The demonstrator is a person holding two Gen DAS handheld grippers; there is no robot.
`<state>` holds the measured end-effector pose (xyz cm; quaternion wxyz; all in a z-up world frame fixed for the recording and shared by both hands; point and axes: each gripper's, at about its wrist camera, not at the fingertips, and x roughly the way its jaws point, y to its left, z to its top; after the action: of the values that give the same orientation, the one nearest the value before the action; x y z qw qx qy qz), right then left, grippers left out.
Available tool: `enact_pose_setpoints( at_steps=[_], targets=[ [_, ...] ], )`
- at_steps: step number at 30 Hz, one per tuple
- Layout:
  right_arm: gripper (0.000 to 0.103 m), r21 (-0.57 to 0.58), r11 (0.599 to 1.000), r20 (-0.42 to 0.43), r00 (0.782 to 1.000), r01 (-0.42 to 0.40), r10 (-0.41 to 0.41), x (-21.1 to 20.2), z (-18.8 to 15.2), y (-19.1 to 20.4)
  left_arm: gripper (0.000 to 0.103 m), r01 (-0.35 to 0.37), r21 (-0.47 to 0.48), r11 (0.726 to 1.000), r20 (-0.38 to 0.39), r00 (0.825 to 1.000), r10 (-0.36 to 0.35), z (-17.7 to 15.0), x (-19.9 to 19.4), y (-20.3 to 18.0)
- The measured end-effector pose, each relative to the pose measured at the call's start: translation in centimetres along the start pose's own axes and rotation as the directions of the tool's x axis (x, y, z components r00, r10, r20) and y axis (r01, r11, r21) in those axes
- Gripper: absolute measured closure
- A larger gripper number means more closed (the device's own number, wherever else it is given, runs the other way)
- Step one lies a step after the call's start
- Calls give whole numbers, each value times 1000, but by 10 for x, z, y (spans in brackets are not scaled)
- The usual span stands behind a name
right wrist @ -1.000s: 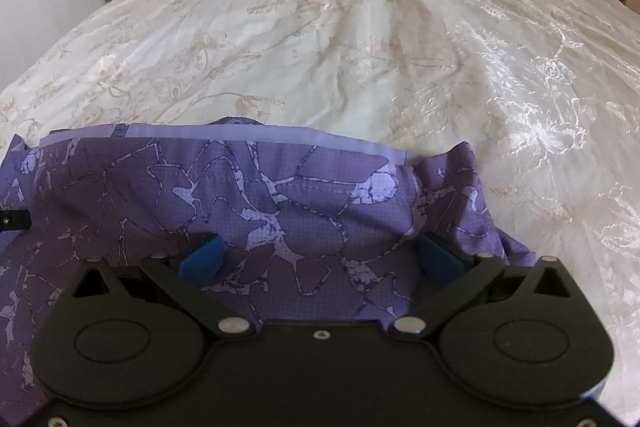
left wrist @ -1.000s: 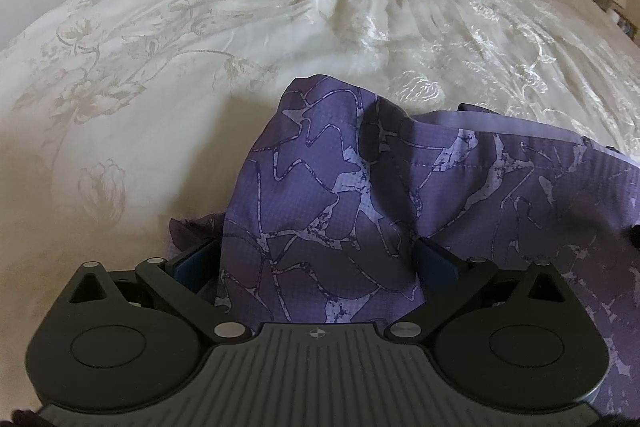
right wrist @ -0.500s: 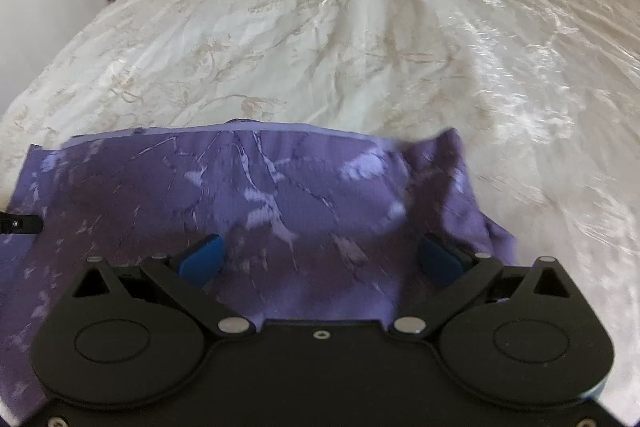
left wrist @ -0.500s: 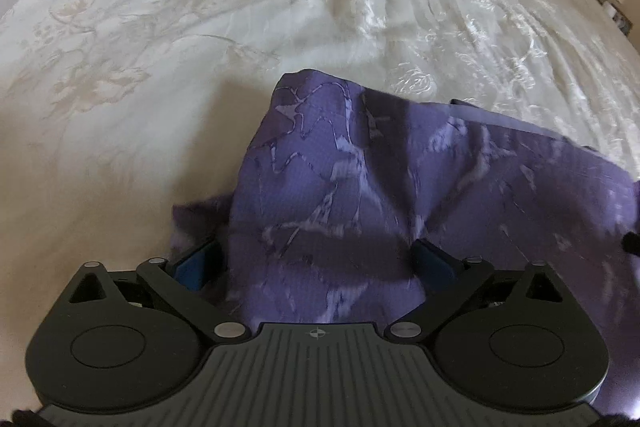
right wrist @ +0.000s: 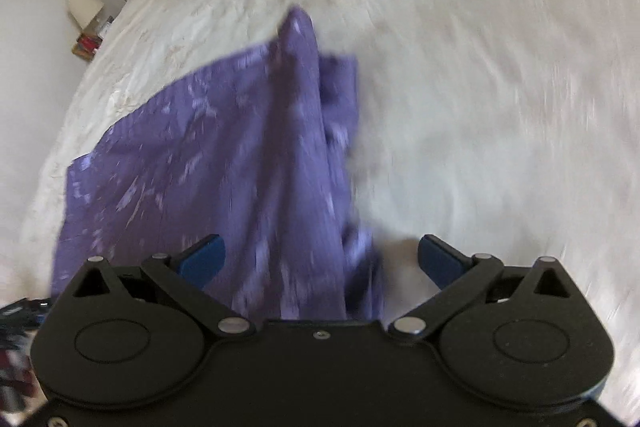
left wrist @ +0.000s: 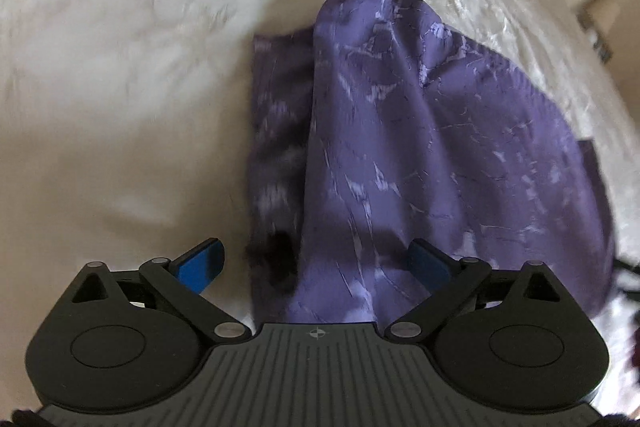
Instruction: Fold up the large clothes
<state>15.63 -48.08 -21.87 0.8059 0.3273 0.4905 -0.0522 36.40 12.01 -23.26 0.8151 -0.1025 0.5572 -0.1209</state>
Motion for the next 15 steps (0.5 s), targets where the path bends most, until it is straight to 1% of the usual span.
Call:
enact_pose_setpoints(
  at_steps=[3, 4, 5, 6, 8, 12, 15],
  targets=[
    [0, 37, 997, -26, 998, -62, 63, 8, -6, -4, 3, 71, -68, 995, -5, 997, -71, 4, 10, 5],
    [0, 51, 995, -30, 996, -83, 84, 11, -6, -4, 1, 76, -80, 994, -10, 997, -77, 5, 14, 4],
    [0, 72, 991, -33, 993, -111, 114, 17, -4, -4, 1, 73, -84, 994, -17, 997, -74, 7, 18, 1],
    [0, 87, 987, -33, 990, -132, 135, 22, -2, -3, 1, 73, -81, 994, -26, 997, -75, 12, 24, -1],
    [0, 104, 985, -39, 989, -141, 146, 33, 4, 2, 1, 84, -70, 994, -29, 996, -86, 19, 32, -7],
    [0, 128, 974, -23, 981, -186, 190, 49, 11, 7, 1, 93, -11, 996, -6, 996, -93, 32, 45, -23],
    [0, 179, 962, -1, 977, -209, 213, 53, 14, 6, 1, 102, -18, 995, -8, 995, -103, 37, 51, -22]
  ],
)
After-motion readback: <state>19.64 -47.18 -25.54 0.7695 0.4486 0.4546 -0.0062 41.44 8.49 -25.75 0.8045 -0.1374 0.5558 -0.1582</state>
